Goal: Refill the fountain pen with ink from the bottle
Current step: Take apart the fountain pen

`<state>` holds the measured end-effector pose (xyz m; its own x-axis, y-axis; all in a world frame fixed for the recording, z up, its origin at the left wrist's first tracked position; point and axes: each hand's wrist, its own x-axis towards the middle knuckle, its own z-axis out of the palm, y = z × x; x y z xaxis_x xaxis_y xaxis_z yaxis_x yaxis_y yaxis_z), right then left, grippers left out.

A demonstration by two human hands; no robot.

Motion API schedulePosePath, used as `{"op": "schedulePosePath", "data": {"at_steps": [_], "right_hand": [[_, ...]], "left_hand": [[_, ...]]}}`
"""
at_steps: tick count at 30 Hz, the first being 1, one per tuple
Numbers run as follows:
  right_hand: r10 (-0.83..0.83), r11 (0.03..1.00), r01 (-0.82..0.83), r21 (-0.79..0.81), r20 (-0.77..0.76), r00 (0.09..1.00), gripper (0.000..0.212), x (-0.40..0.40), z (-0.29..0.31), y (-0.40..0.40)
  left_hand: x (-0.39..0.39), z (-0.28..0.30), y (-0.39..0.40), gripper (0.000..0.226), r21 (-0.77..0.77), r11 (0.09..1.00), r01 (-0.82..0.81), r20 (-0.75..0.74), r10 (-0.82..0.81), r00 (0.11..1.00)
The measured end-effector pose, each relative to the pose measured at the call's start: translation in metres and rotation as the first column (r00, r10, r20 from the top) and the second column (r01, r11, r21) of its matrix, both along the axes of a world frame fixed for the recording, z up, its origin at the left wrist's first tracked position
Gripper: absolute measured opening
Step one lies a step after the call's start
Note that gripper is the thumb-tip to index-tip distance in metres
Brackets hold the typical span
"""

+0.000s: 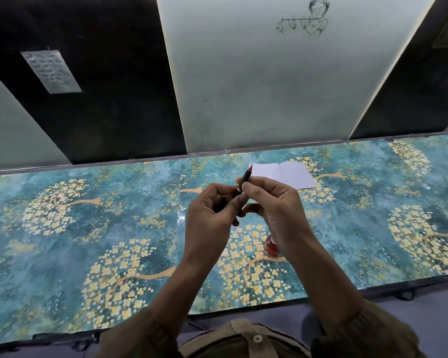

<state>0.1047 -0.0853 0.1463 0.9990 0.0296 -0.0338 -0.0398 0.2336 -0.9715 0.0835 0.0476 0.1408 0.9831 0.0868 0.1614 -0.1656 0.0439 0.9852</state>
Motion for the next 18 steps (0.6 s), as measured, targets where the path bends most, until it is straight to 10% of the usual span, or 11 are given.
{"op": "schedulePosePath", "data": {"at_steps": [18], "right_hand": [[-0.004,1.0,0.003,-0.027,-0.053,0.999,0.018,0.021,0.002,0.004]], "left_hand": [[0.028,-0.011,0.007,0.009,-0.038,0.997,0.066,-0.033,-0.067,0.997]]}}
